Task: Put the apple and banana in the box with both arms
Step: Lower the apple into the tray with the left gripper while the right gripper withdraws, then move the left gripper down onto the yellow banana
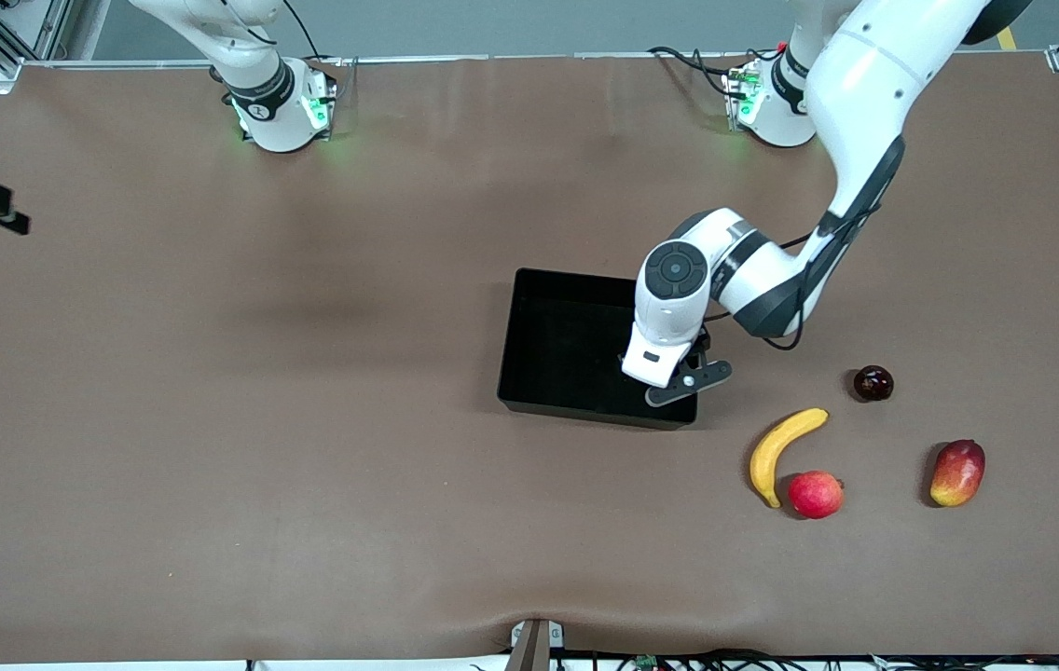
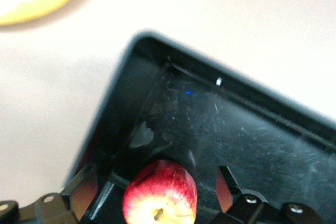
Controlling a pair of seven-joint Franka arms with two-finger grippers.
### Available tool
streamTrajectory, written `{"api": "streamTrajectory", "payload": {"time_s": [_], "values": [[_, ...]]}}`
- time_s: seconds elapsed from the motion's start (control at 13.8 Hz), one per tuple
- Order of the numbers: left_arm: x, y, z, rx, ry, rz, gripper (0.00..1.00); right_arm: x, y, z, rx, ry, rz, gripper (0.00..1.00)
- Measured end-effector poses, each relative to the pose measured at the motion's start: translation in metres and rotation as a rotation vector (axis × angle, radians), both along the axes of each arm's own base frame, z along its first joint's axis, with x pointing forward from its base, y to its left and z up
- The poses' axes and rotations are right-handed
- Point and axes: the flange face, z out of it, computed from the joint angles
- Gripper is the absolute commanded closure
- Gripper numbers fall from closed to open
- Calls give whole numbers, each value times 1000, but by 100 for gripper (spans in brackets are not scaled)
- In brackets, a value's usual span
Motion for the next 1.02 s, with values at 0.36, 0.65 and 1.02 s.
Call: {"api": "streamTrajectory", "payload": {"time_s": [0.36,0.65,1.02], "values": [[42,29,86,-10,11,-66,0,-6,40,24,-59,-72,76,0],[77,101,84,-12,60,-262,0,-11,26,24,-64,-46,52,0],[101,152,33,-44,133,-547,0,-11,25,24,-64,-46,50,0]]}}
